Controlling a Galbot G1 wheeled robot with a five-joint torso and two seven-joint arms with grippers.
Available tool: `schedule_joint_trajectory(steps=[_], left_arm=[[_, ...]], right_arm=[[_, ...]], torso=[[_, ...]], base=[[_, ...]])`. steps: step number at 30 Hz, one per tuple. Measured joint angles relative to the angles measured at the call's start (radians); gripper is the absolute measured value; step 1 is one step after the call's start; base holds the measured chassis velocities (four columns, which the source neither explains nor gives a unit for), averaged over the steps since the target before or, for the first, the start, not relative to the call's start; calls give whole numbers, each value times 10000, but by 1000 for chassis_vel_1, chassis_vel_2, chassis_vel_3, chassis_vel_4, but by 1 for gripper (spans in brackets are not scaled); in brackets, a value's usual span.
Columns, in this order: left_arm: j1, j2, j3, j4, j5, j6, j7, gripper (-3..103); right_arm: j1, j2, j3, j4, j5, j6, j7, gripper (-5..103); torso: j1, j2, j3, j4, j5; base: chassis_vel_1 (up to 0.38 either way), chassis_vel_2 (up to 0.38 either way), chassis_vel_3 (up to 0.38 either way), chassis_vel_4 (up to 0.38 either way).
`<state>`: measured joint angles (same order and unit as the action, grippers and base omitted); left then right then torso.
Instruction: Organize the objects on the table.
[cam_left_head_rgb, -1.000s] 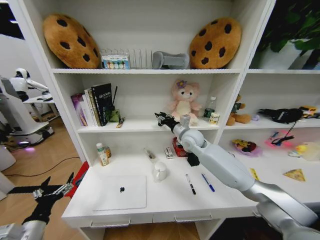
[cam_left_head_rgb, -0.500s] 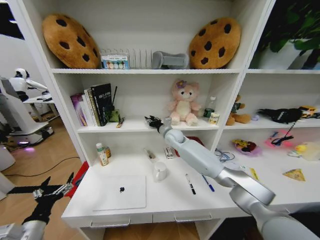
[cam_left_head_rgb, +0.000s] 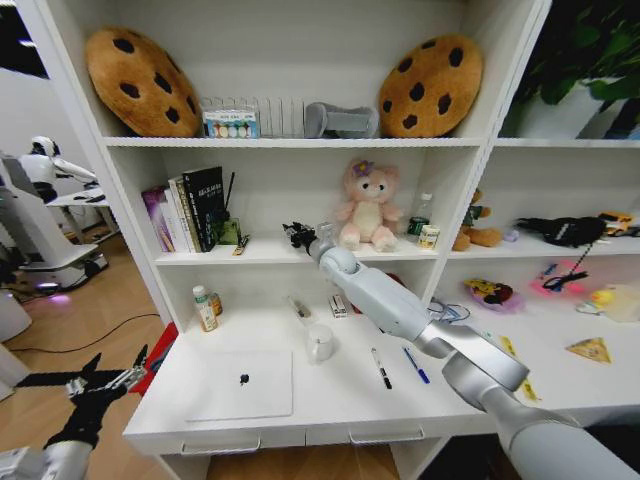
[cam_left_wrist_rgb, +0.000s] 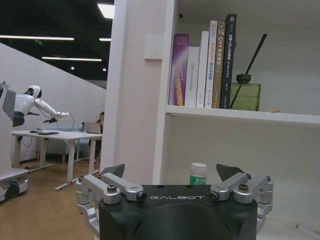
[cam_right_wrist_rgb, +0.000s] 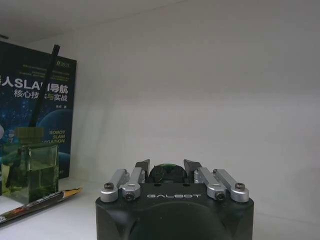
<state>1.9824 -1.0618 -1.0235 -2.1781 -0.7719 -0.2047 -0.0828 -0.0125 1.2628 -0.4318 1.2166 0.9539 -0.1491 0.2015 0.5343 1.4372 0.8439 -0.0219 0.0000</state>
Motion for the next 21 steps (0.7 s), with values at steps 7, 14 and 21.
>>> schedule_joint_trajectory(steps=[7, 14, 21], left_arm=[[0, 0, 0, 0, 0, 0, 0, 100], [0, 0, 0, 0, 0, -1, 0, 100], [0, 0, 0, -1, 0, -3, 0, 100]], right_arm=[[199, 114, 13, -282, 97, 346, -69, 37], [27, 226, -81, -940, -208, 717, -255, 37], [176, 405, -142, -1701, -267, 1027, -354, 37]], torso=[[0, 0, 0, 3, 0], [0, 1, -2, 0, 1], [0, 0, 0, 3, -1]], base=[[0, 0, 0, 0], [0, 0, 0, 0], [0, 0, 0, 0]])
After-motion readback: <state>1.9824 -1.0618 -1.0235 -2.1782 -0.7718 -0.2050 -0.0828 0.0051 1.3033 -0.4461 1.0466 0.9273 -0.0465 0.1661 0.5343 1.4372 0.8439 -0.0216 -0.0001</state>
